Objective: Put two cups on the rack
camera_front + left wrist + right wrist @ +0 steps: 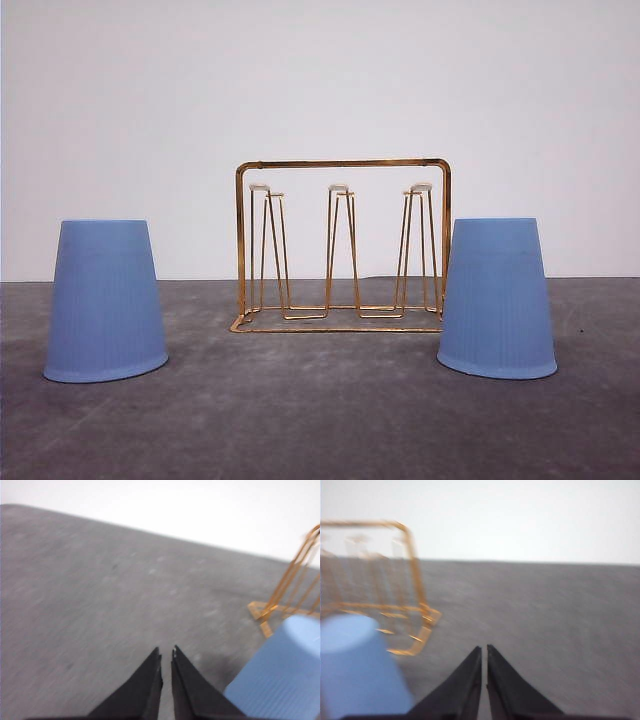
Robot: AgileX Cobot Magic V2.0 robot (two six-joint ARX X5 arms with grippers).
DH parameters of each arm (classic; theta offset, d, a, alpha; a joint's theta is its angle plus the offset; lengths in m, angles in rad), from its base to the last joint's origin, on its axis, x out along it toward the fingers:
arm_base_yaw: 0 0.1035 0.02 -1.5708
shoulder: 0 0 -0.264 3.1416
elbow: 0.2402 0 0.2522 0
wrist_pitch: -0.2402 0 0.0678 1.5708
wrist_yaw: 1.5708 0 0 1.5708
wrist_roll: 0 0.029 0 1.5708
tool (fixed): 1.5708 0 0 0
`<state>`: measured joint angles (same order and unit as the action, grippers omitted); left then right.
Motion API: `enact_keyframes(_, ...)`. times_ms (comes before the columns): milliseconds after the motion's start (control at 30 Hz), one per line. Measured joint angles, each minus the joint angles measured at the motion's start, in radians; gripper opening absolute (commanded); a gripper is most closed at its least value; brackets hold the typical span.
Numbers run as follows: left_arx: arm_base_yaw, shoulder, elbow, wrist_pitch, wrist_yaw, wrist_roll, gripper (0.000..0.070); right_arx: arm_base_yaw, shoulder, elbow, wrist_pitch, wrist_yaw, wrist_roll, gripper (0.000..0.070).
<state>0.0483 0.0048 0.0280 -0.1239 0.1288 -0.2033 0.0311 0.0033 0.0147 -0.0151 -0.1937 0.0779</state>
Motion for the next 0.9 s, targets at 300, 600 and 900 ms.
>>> enact_keyframes(300, 0.0, 0.029, 0.119, -0.064, 0.02, -0.09, 0.0012, 0.0, 0.024, 0.055, 0.026, -0.063, 0.155, 0.0006)
enact_keyframes(600, -0.001, 0.373, 0.572, -0.3, 0.094, -0.099, 0.0012, 0.0, 0.314, 0.505, -0.265, -0.093, 0.24, 0.0006)
enact_keyframes(900, -0.05, 0.741, 0.838, -0.509, 0.122, 0.018, 0.0015, 0.022, 0.688, 0.85, -0.67, -0.102, 0.055, 0.0006)
